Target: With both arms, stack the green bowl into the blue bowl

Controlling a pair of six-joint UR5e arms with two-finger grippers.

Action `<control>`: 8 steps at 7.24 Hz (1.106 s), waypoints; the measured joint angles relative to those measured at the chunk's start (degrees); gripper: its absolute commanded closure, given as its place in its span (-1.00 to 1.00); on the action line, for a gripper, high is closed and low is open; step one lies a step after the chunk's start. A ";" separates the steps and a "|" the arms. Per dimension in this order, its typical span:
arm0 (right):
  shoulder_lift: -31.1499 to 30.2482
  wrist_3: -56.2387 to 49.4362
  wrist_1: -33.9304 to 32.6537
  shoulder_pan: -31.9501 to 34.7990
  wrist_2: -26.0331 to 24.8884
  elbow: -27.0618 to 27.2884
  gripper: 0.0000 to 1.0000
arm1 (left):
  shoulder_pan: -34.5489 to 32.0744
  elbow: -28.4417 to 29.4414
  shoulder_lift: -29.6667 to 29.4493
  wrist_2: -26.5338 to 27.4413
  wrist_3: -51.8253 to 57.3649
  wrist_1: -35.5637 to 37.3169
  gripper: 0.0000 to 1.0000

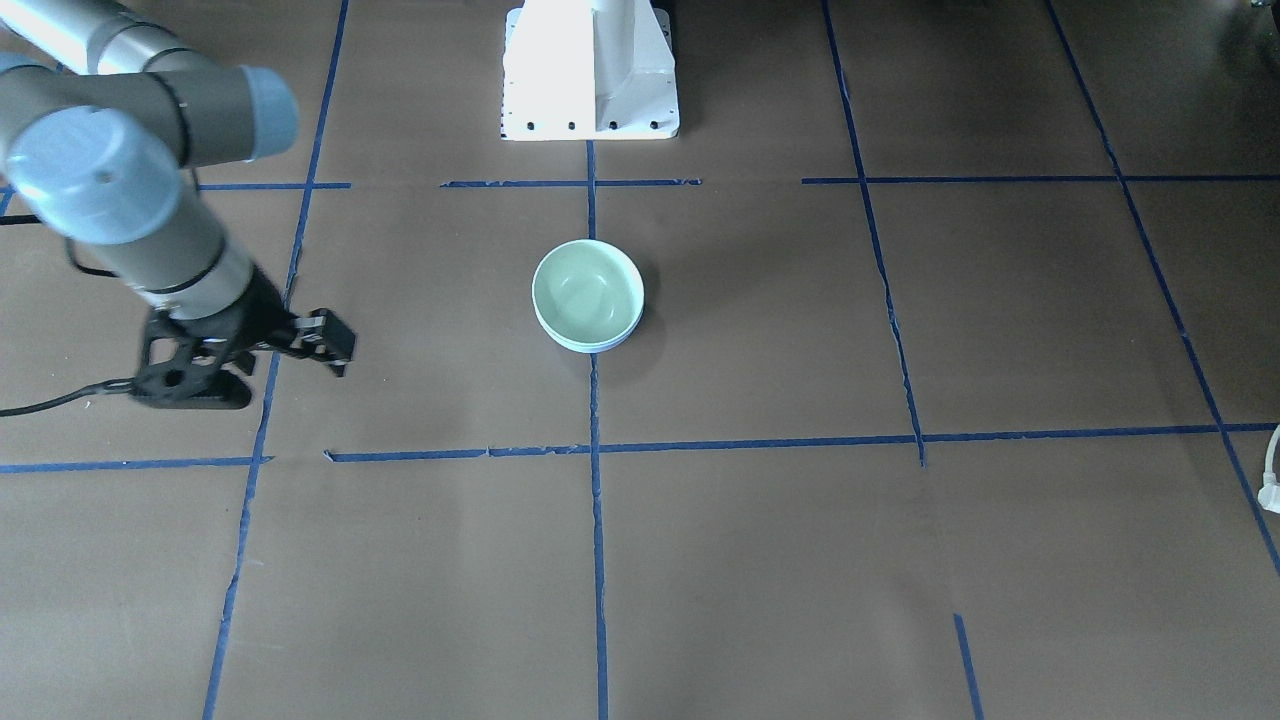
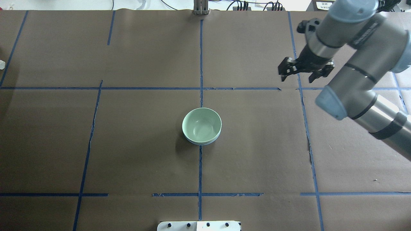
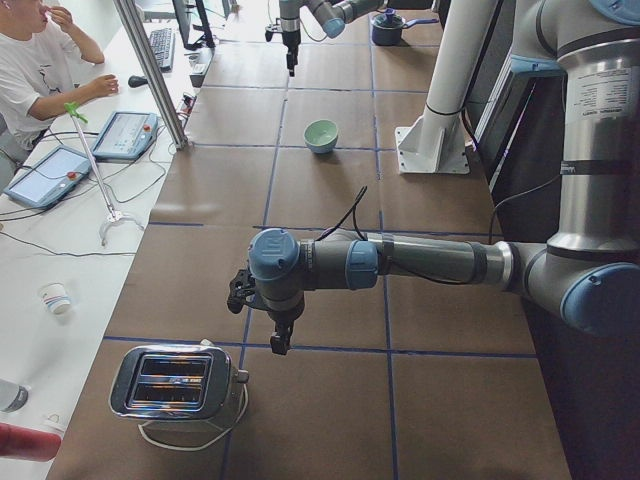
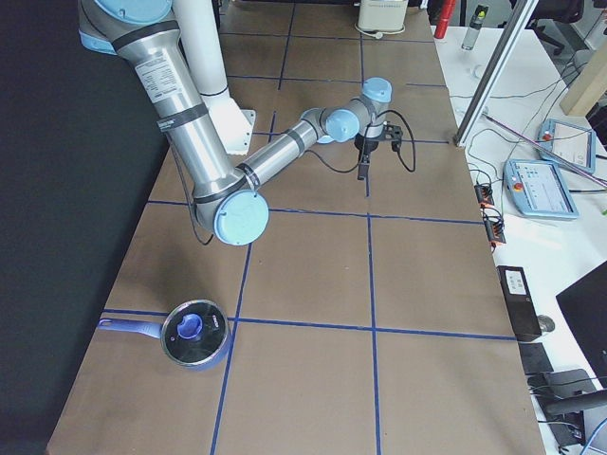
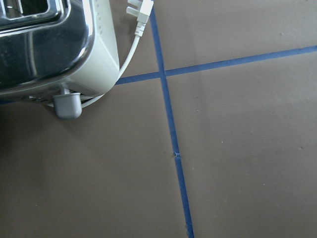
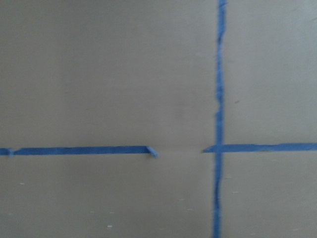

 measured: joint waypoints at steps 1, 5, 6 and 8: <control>-4.68 -10.98 -0.15 6.05 2.66 -0.02 -1.00 | 0.28 -0.07 -0.02 0.09 -0.44 -0.03 -1.00; -24.60 -46.62 -0.24 25.86 4.73 -0.83 -1.00 | 0.51 -0.06 -0.05 0.26 -0.14 -0.49 -1.00; -28.32 -49.41 -0.13 28.89 4.56 -1.21 -1.00 | 0.54 -0.01 -0.09 0.24 -0.13 -0.41 -1.00; -32.86 -48.95 0.07 31.62 4.72 0.19 -1.00 | 0.46 0.13 0.12 0.22 -0.16 -0.39 -1.00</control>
